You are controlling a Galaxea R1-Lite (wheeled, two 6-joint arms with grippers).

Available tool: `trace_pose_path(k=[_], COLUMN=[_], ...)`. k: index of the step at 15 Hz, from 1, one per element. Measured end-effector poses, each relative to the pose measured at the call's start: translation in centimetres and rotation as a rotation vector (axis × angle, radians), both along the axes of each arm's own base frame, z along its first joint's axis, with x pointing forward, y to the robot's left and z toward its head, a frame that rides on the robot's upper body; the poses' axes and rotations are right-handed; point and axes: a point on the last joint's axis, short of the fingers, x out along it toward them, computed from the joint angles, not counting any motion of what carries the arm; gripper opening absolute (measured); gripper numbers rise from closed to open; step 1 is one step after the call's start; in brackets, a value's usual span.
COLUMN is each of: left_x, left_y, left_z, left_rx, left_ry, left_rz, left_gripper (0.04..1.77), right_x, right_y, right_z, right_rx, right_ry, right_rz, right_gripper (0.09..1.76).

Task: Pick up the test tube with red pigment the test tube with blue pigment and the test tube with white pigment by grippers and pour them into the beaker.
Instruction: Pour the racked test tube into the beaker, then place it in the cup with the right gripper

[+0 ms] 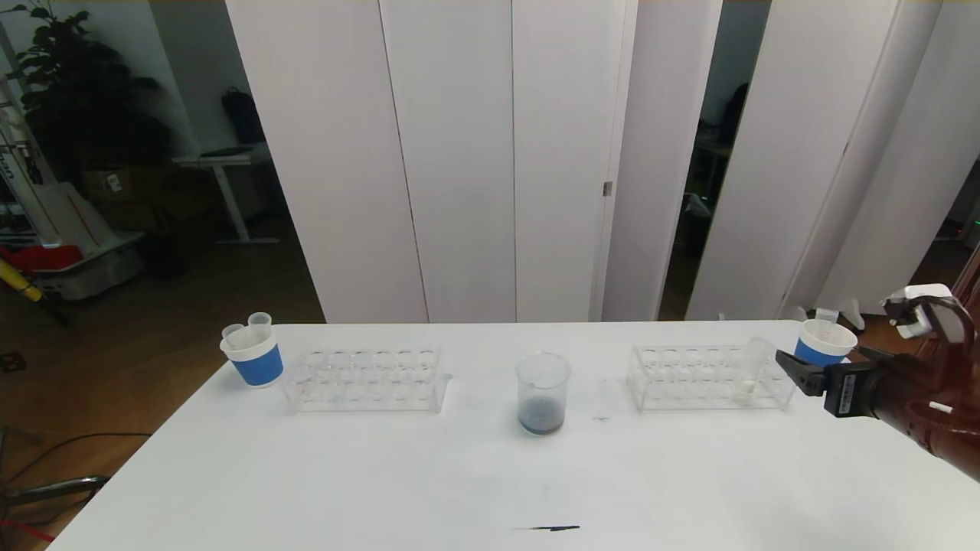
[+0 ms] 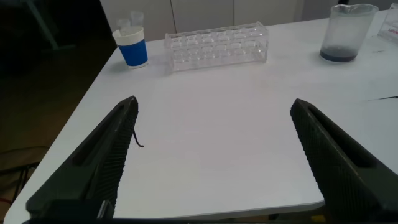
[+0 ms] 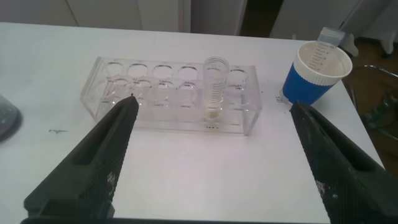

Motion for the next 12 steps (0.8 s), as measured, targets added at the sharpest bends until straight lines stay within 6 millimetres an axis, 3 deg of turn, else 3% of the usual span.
trace_pose_path(k=[4,12], left_x=[0.0,0.0], left_y=[0.0,0.0], left_z=[0.0,0.0], left_rx=[0.000,0.000], left_ry=[0.000,0.000], left_rz=[0.000,0.000], left_gripper=[1.75,1.75], right_x=[0.7,5.6], right_y=[0.0,0.0], right_z=[-2.8,-6.0], right_rx=[-0.008,-0.073], right_ry=[0.064,0.059], right_rz=[-0.003,-0.013], right_gripper=[1.75,1.75])
